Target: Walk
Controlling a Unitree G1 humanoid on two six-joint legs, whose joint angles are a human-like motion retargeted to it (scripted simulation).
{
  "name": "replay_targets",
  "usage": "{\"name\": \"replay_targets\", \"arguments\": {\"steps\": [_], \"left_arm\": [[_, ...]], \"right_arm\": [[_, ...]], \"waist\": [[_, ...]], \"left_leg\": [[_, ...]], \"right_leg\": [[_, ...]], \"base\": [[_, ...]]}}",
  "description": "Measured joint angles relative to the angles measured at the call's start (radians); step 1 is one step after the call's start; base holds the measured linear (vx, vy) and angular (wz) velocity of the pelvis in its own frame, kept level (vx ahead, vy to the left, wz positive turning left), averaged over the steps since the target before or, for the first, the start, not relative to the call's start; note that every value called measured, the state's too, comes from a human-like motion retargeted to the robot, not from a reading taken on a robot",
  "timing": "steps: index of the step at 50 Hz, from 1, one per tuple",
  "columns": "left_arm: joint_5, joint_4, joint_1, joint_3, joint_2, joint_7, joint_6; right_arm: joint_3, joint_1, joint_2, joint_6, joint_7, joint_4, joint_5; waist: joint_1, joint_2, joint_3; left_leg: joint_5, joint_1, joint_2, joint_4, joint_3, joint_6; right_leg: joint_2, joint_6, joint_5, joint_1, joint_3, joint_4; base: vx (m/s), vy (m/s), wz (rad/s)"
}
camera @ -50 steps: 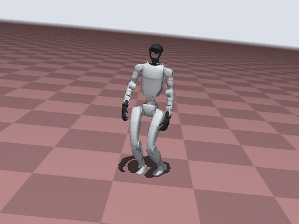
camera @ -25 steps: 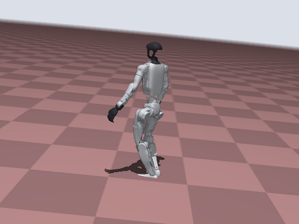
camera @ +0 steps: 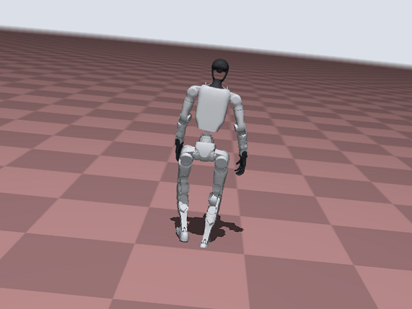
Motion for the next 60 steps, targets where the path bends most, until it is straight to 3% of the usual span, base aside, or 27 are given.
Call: {"name": "replay_targets", "arguments": {"steps": [5,7,10,12,15,18,20,22,26,30,36,41,43,45,48,50,55,60], "left_arm": [[-0.016,0.015,0.019,0.013,0.020,0.038,0.001],[-0.026,0.022,0.020,0.022,0.035,0.050,0.000],[-0.035,0.028,0.039,0.035,0.050,0.066,0.000],[-0.043,0.034,0.038,0.052,0.070,0.074,-0.001],[-0.050,0.039,0.051,0.067,0.085,0.094,0.001],[-0.054,0.046,0.045,0.085,0.108,0.114,0.005],[-0.052,0.049,0.026,0.091,0.124,0.132,0.010],[-0.047,0.048,0.022,0.085,0.130,0.149,0.012],[-0.043,0.037,-0.022,0.081,0.135,0.174,0.015],[-0.037,0.002,-0.053,0.062,0.115,0.170,0.000],[0.000,-0.048,-0.083,0.017,0.073,0.136,-0.020],[0.032,-0.056,-0.043,0.002,0.032,0.107,-0.019],[0.033,-0.044,-0.013,0.000,0.018,0.088,-0.016],[0.029,-0.027,0.021,-0.001,0.016,0.076,-0.011],[0.019,-0.013,0.058,-0.006,0.018,0.055,-0.008],[0.015,-0.023,0.061,-0.007,0.030,0.050,-0.001],[0.021,-0.065,0.074,0.001,0.055,0.084,-0.001],[0.016,-0.093,0.074,0.028,0.068,0.119,-0.006]], "right_arm": [[-0.028,0.008,-0.037,0.002,-0.041,0.027,0.004],[-0.032,0.006,-0.047,0.001,-0.057,0.030,0.000],[-0.031,0.020,-0.049,-0.001,-0.072,0.029,-0.010],[-0.026,0.021,-0.046,-0.001,-0.077,0.024,-0.022],[-0.022,0.039,-0.041,-0.006,-0.084,0.011,-0.033],[-0.011,0.040,-0.033,-0.010,-0.089,-0.009,-0.035],[-0.008,0.031,-0.025,-0.015,-0.093,-0.021,-0.027],[-0.007,0.040,-0.014,-0.020,-0.101,-0.027,-0.020],[-0.015,0.040,0.006,-0.022,-0.107,-0.023,0.013],[-0.046,0.062,0.017,-0.009,-0.103,0.002,0.057],[-0.116,0.101,0.017,0.010,-0.082,0.049,0.108],[-0.160,0.135,0.009,0.017,-0.079,0.080,0.123],[-0.171,0.142,-0.003,0.016,-0.081,0.086,0.122],[-0.166,0.143,-0.008,0.011,-0.089,0.080,0.119],[-0.150,0.129,-0.033,0.005,-0.103,0.050,0.110],[-0.141,0.102,-0.058,0.005,-0.112,0.022,0.099],[-0.108,0.042,-0.107,0.005,-0.140,-0.021,0.062],[-0.085,-0.061,-0.138,-0.005,-0.159,-0.029,0.050]], "waist": [[0.002,-0.006,-0.001],[-0.018,-0.035,-0.004],[-0.031,-0.038,-0.010],[-0.062,-0.084,0.012],[-0.090,-0.102,0.013],[-0.135,-0.169,0.050],[-0.160,-0.190,0.068],[-0.183,-0.197,0.079],[-0.206,-0.164,0.097],[-0.198,-0.112,0.099],[-0.152,-0.059,0.034],[-0.133,-0.040,0.010],[-0.110,0.016,0.021],[-0.077,0.060,0.022],[-0.031,0.149,0.029],[-0.004,0.173,0.024],[0.083,0.162,0.021],[0.111,0.097,0.047]], "left_leg": [[0.025,-0.045,-0.114,-0.123,-0.104,-0.010],[0.054,-0.001,-0.193,-0.224,-0.122,0.003],[0.033,0.011,-0.227,-0.195,-0.147,0.023],[0.033,0.113,-0.298,-0.274,-0.132,0.055],[-0.002,0.152,-0.334,-0.245,-0.119,0.081],[0.002,0.280,-0.429,-0.344,-0.093,0.110],[0.014,0.351,-0.469,-0.421,-0.094,0.123],[-0.004,0.377,-0.481,-0.409,-0.097,0.121],[-0.022,0.465,-0.465,-0.479,-0.139,0.116],[-0.071,0.497,-0.415,-0.465,-0.183,0.112],[-0.096,0.480,-0.381,-0.480,-0.248,0.094],[-0.129,0.506,-0.356,-0.354,-0.294,0.067],[-0.130,0.512,-0.288,-0.213,-0.319,0.032],[-0.056,0.495,-0.248,-0.060,-0.356,-0.035],[0.117,0.417,-0.108,0.200,-0.359,-0.119],[0.211,0.312,-0.028,0.351,-0.340,-0.118],[0.142,0.075,0.066,0.514,-0.275,-0.040],[0.068,-0.072,0.002,0.246,-0.180,-0.013]], "right_leg": [[0.015,0.006,-0.019,0.005,0.084,0.041],[-0.018,0.015,-0.040,0.036,0.116,0.034],[-0.024,0.022,-0.088,0.025,0.144,0.135],[-0.086,0.042,-0.120,0.076,0.168,0.174],[-0.123,0.065,-0.128,0.063,0.183,0.318],[-0.268,0.099,-0.011,0.052,0.172,0.523],[-0.325,0.096,0.047,-0.003,0.172,0.639],[-0.349,0.082,0.042,-0.059,0.167,0.700],[-0.308,0.062,0.028,-0.184,0.146,0.624],[-0.215,0.085,0.076,-0.285,0.132,0.394],[-0.103,0.139,0.192,-0.372,0.172,-0.024],[-0.076,0.128,0.226,-0.386,0.189,0.077],[-0.021,0.099,0.234,-0.339,0.151,0.119],[0.040,0.060,0.214,-0.317,0.120,0.175],[0.130,-0.003,0.190,-0.231,0.057,0.139],[0.152,-0.032,0.179,-0.172,0.034,0.077],[0.138,-0.052,0.083,-0.090,0.000,0.095],[0.059,-0.032,0.007,0.069,-0.018,0.013]], "base": [[0.21,0.01,-0.92],[0.27,0.07,-0.40],[0.24,0.10,-0.37],[0.30,0.14,0.00],[0.24,0.13,0.00],[0.28,0.14,0.00],[0.27,0.13,-0.12],[0.30,0.10,-0.03],[0.37,0.07,-0.03],[0.41,0.02,0.06],[0.45,-0.04,0.22],[0.53,-0.08,0.51],[0.56,-0.11,-0.01],[0.55,-0.11,-0.29],[0.51,-0.10,-0.02],[0.49,-0.10,0.42],[0.49,-0.11,0.58],[0.48,-0.04,0.76]]}}
